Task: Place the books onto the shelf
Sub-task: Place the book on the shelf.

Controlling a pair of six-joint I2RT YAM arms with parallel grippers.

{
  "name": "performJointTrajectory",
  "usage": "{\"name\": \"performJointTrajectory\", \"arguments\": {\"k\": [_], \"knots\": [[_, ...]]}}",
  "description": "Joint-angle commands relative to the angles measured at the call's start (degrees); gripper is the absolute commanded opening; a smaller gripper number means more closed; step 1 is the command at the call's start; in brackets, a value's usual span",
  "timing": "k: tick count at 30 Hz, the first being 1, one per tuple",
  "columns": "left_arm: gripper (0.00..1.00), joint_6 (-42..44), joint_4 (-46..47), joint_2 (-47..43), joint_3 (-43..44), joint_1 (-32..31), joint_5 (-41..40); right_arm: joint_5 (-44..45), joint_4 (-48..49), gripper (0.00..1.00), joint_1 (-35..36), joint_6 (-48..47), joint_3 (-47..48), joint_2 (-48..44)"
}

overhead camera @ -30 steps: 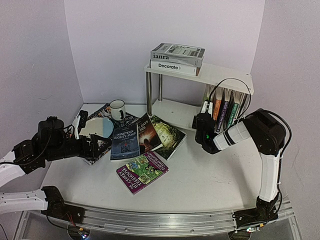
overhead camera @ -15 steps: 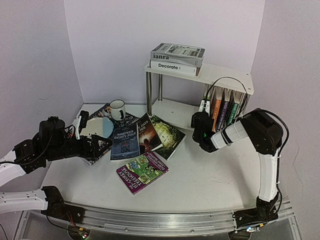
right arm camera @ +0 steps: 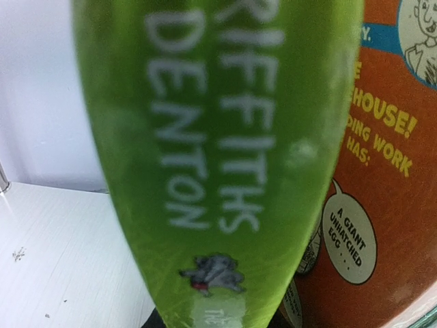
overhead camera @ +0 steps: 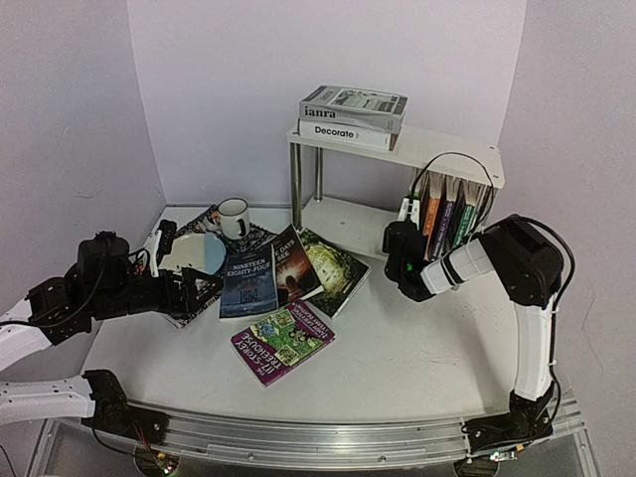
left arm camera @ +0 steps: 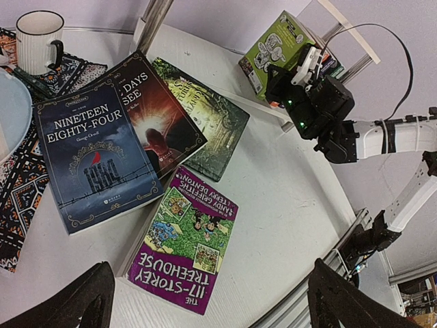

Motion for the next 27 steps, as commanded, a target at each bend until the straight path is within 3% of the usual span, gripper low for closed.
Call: {"name": "performJointTrajectory", "arguments": {"k": [1,27], "knots": [[1.00,0.45,1.22,-0.12,0.71,0.18,-0.02,2.37,2.98,0.17,-0.71,-0.69,0.55,-1.64],[1.00,0.21,1.76,1.11,1.19,0.18,0.53,3.30,2.97,0.18,-2.18,-0.12,-2.30,-4.16]]}}
